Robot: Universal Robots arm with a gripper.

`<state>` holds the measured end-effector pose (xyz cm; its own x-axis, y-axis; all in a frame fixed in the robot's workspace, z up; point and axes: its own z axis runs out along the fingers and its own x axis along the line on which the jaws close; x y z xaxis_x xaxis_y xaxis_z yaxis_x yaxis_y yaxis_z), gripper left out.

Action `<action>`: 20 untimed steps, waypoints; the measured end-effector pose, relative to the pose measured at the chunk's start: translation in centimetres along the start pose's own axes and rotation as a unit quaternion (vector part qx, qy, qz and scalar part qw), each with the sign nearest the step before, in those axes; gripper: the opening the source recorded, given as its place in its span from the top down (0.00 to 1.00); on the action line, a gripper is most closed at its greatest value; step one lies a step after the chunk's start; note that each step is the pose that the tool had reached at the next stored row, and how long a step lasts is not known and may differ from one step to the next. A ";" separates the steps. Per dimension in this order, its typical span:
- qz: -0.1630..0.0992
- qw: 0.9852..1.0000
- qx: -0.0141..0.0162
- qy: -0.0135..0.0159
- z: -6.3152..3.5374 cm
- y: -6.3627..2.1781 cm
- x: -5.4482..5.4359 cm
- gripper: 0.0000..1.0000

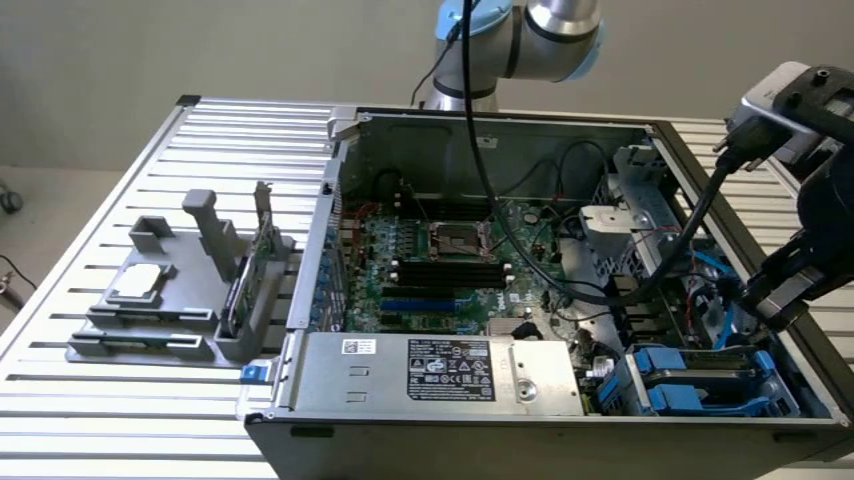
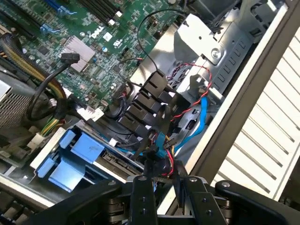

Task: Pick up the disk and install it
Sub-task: 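Insert the first disk wire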

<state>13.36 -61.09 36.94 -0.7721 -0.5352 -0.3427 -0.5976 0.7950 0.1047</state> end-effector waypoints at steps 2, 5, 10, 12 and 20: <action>0.004 1.000 -0.011 -0.013 0.03 -0.10 -0.1 0.69; 0.009 0.999 -0.025 -0.030 0.12 -0.33 -0.4 0.69; 0.031 0.998 -0.028 -0.044 0.17 -0.40 -0.5 0.69; 0.048 0.998 -0.022 -0.047 0.18 -0.40 -0.5 0.69; 0.097 0.994 -0.002 -0.054 0.42 -0.42 -0.4 0.69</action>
<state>13.98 -61.11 36.62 -0.8453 -0.3386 -0.4133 -0.4407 0.8792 0.1811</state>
